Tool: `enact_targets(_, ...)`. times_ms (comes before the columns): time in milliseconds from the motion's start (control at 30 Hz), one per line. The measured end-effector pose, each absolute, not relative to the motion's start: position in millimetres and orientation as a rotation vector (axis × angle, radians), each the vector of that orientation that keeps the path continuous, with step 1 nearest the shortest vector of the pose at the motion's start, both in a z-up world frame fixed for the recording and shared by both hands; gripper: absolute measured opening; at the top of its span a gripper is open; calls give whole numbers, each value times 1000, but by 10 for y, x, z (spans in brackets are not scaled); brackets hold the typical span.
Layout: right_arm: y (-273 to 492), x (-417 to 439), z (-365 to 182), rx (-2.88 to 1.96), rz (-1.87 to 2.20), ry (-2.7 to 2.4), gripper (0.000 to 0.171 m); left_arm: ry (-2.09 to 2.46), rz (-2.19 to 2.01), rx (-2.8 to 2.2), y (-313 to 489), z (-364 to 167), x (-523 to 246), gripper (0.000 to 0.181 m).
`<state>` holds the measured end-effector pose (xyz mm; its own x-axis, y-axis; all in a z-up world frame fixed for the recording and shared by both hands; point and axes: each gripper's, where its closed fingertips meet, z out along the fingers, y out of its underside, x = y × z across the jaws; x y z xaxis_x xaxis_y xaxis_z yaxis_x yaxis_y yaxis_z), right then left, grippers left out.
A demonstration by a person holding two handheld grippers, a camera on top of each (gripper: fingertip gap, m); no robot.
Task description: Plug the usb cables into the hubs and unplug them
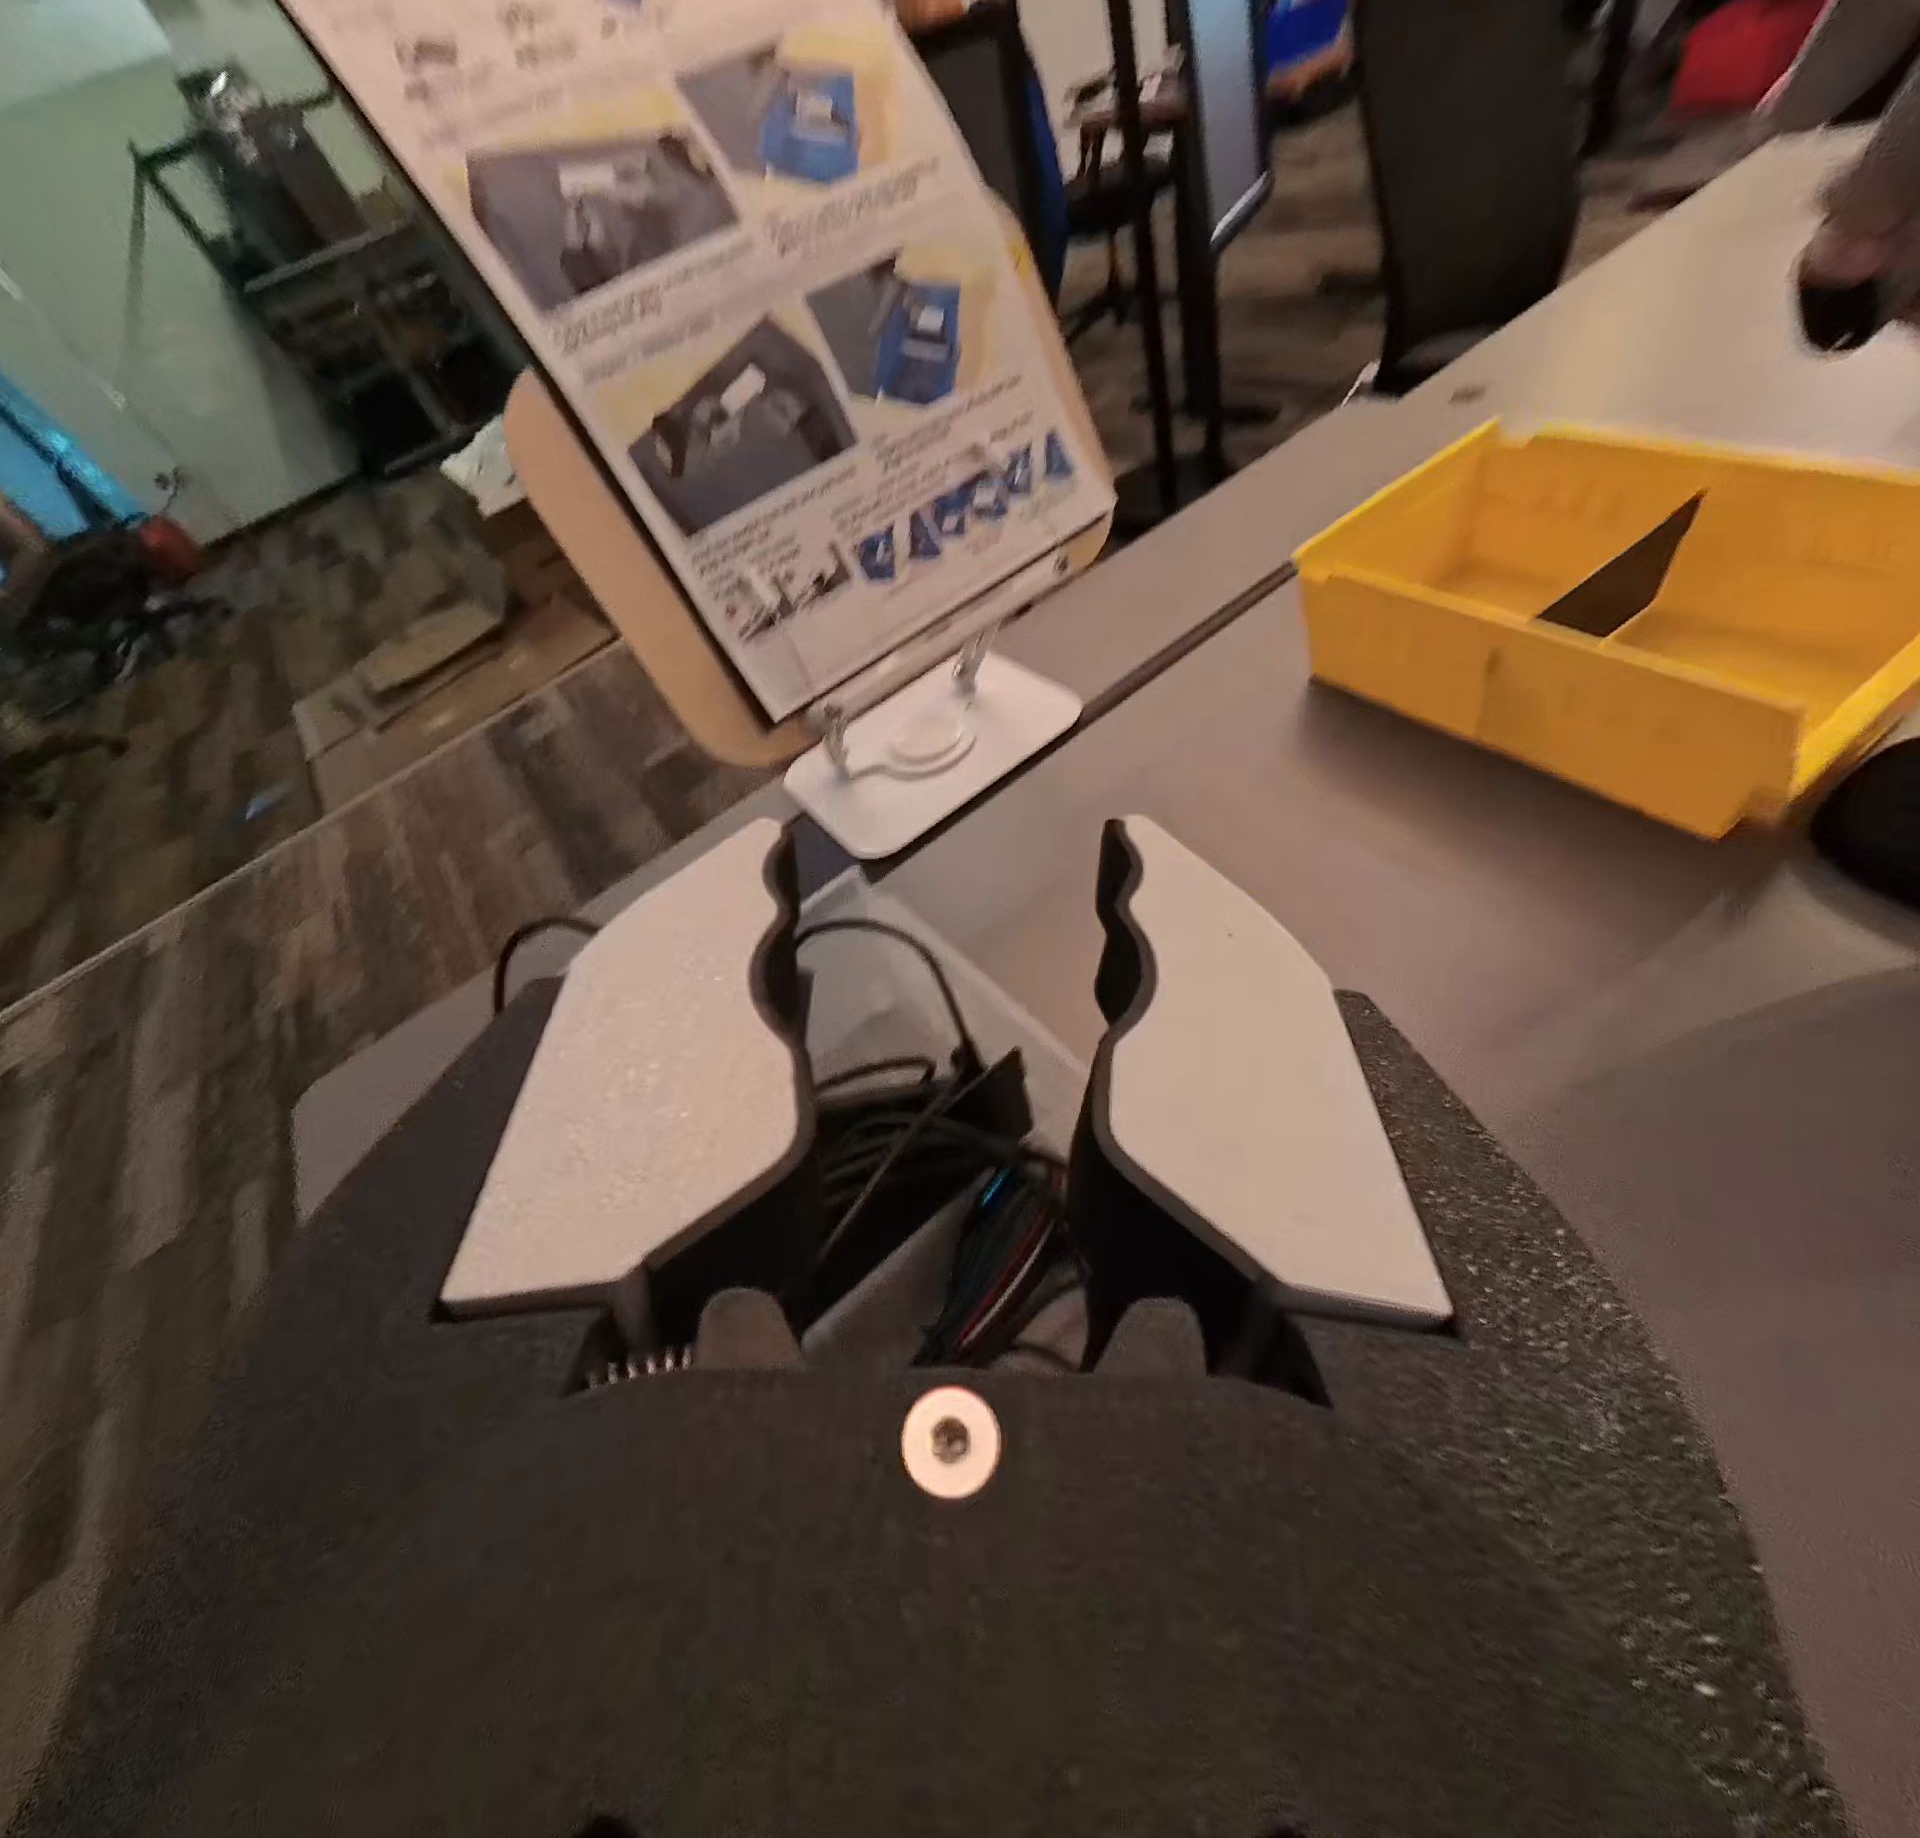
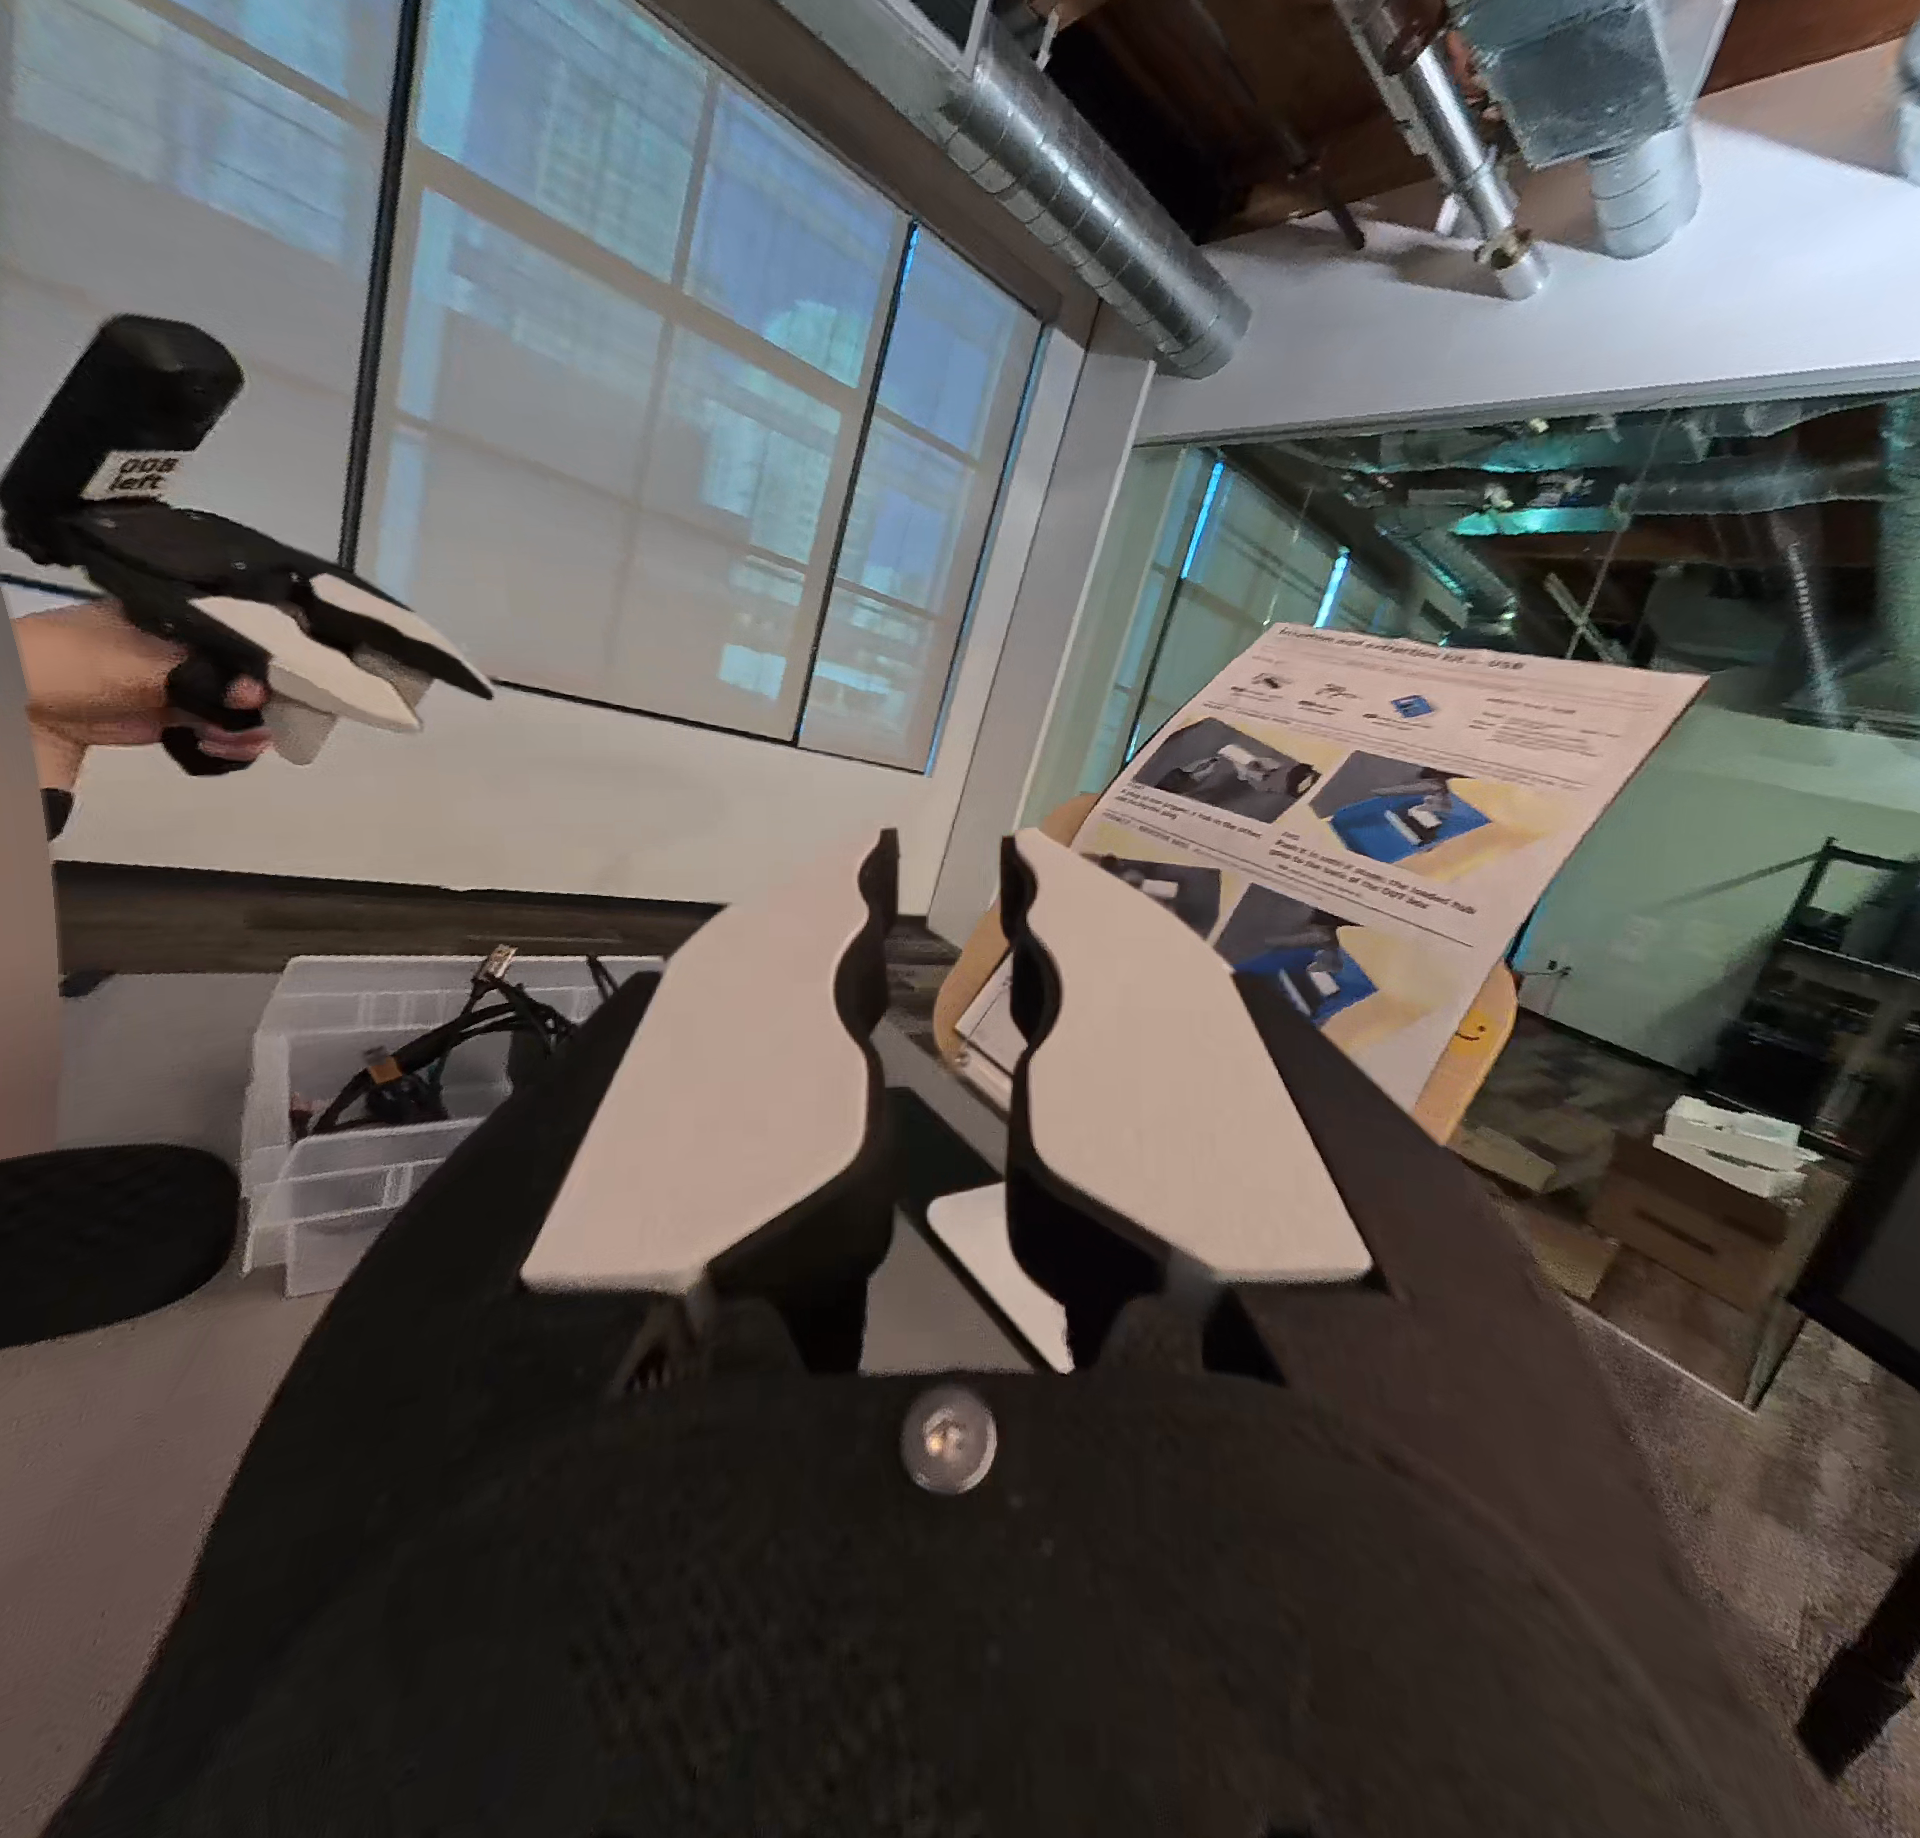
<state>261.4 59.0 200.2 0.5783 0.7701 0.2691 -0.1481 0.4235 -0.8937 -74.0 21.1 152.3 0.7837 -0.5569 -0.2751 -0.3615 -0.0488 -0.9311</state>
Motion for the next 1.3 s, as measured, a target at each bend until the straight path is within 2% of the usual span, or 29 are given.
enact_targets(300,569,2590,1976,-979,531,-806,18,822,-141,-1719,303,1344,-680,45)
enact_targets(600,380,2724,2075,-977,523,-834,23,1000,-36,-1898,244,906,-573,37)
enact_targets(733,319,2822,2141,-940,515,-828,22,1192,231,-2010,232,468,-879,33)
enact_targets(867,288,2900,2158,-926,509,-830,22,1193,477,-2149,353,154,-1407,33)
enact_targets(1100,308,2984,2155,-928,505,-811,23,1095,369,-2096,947,309,-1516,32)
enact_targets(1300,398,3078,2110,-957,478,-789,23,1213,318,-2248,1465,72,-1483,33)
